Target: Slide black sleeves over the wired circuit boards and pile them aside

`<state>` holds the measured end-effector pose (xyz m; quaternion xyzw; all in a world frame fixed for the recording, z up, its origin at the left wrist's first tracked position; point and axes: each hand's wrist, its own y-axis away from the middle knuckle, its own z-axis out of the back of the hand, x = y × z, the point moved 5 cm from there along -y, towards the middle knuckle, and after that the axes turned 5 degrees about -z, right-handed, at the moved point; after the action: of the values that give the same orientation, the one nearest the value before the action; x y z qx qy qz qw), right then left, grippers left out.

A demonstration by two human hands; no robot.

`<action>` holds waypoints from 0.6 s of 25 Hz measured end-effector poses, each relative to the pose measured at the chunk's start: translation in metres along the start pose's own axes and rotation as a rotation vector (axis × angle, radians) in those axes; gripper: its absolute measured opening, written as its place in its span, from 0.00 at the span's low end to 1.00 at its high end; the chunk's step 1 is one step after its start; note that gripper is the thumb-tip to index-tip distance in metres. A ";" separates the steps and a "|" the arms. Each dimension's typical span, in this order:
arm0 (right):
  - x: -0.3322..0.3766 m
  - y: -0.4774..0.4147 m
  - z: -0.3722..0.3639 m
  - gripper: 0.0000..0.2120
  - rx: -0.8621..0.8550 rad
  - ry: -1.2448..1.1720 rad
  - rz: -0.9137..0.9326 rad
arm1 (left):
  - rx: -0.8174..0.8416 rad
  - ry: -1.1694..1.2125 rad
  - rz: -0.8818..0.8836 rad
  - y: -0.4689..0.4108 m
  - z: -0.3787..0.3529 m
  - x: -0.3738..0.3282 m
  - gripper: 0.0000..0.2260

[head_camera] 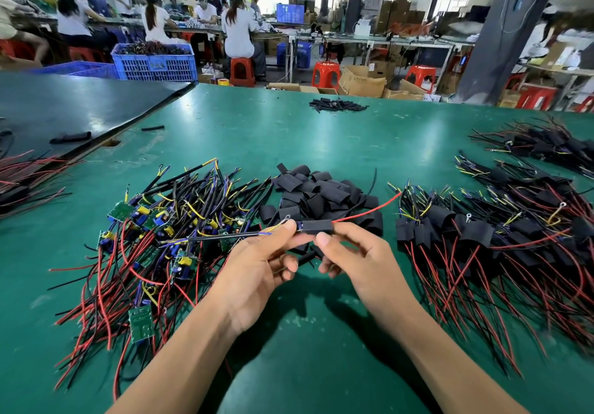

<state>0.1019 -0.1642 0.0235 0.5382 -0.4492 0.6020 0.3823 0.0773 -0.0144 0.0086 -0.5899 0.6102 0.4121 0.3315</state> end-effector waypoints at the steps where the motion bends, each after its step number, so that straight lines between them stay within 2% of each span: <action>1: 0.002 0.001 0.000 0.06 -0.003 0.062 0.025 | -0.014 -0.009 0.011 0.000 0.000 0.000 0.14; 5: 0.000 0.001 0.003 0.09 -0.050 0.115 0.007 | -0.070 -0.030 0.045 0.002 0.002 0.002 0.17; 9: -0.007 -0.002 -0.002 0.12 -0.009 -0.030 -0.097 | -0.098 -0.008 0.060 0.002 0.005 0.002 0.18; 15: -0.006 -0.001 0.000 0.09 -0.023 0.022 -0.107 | -0.127 -0.028 0.018 0.000 0.004 0.004 0.11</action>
<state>0.1034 -0.1638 0.0177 0.5506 -0.4224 0.5813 0.4249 0.0766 -0.0124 0.0034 -0.5984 0.5833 0.4613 0.2981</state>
